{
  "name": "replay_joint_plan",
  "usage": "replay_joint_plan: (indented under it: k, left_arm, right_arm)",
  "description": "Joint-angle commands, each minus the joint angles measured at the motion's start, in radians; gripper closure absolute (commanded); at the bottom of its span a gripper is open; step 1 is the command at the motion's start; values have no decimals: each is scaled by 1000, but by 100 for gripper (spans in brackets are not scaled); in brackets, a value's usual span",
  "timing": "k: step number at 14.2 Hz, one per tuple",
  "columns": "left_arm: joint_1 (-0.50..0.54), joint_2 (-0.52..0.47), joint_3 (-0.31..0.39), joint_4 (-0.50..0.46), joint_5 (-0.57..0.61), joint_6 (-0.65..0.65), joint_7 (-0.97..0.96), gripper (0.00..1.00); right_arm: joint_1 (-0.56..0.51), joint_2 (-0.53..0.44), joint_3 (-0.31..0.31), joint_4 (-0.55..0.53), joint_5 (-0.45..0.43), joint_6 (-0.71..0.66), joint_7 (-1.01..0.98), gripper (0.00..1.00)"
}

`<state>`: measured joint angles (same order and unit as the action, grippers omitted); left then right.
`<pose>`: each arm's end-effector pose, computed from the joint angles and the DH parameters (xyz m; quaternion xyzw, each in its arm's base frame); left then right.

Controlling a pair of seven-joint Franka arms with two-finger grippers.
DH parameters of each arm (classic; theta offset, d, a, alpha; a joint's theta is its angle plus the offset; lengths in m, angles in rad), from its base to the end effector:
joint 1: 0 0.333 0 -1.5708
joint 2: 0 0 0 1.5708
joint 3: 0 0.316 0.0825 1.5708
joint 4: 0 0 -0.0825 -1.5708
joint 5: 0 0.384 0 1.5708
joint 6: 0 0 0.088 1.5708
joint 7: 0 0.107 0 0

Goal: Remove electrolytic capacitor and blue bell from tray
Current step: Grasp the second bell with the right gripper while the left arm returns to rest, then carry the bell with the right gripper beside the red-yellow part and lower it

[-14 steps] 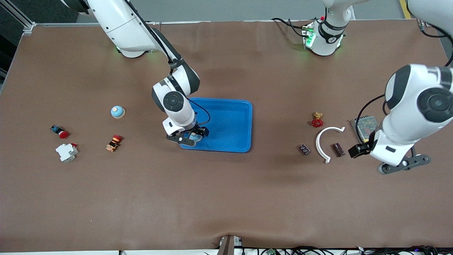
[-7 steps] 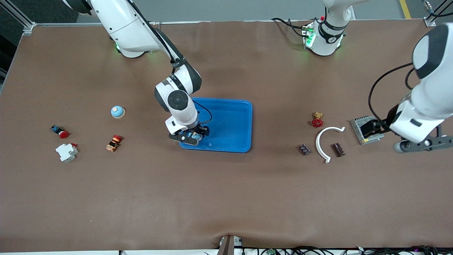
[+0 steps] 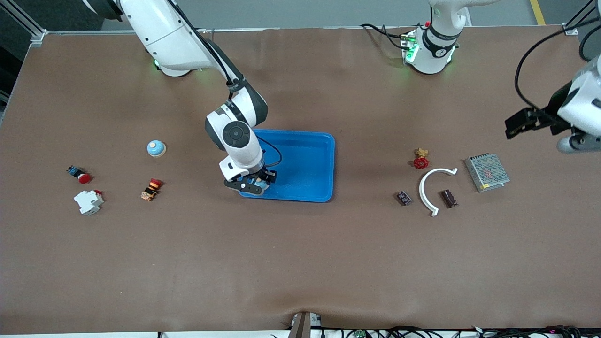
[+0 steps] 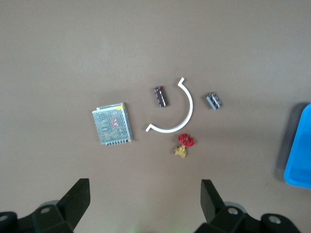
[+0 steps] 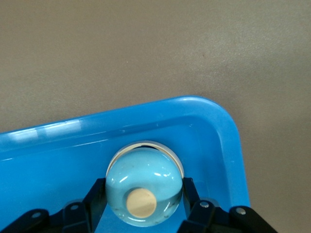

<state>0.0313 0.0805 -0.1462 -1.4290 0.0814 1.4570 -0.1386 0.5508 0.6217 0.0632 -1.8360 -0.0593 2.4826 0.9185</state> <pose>0.5656 -0.0519 0.6365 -0.9989 -0.0155 0.0212 0.0377 0.5313 0.3718 0.1922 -0.9908 0.1348 -0.0097 0.0091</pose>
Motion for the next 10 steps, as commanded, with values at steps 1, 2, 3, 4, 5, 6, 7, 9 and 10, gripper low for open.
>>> replay_joint_plan:
  k: [1, 2, 3, 4, 5, 6, 7, 9, 10]
  left_arm:
    - [-66, -89, 80, -79, -26, -7, 51, 0]
    - [-71, -111, 95, -99, -49, -7, 51, 0]
    - [-73, -128, 103, -117, -69, -7, 51, 0]
    - [-73, -142, 103, -128, -74, -7, 50, 0]
    - [-70, -145, 103, -131, -74, -7, 50, 0]
    - [-67, -145, 103, -131, -74, -7, 50, 0]
    - [-64, -139, 102, -128, -72, -7, 48, 0]
    - [-64, -136, 100, -126, -72, -7, 45, 0]
    - [-64, -136, 99, -128, -72, -9, 42, 0]
  right_arm:
    - [8, -37, 1, 32, -16, -95, 31, 100]
    - [3, -62, 3, 34, -16, -131, 23, 100]
    - [0, -74, 3, 34, -16, -164, 19, 100]
    - [-6, -85, 0, 28, -19, -183, -2, 100]
    - [-35, -97, -2, 24, -19, -200, -63, 100]
    - [-79, -105, 1, 24, -17, -220, -120, 100]
    - [-103, -112, 1, 21, -17, -231, -171, 100]
    - [-150, -126, -2, -12, -19, -225, -265, 100]
    - [-184, -138, 0, -32, -19, -219, -317, 100]
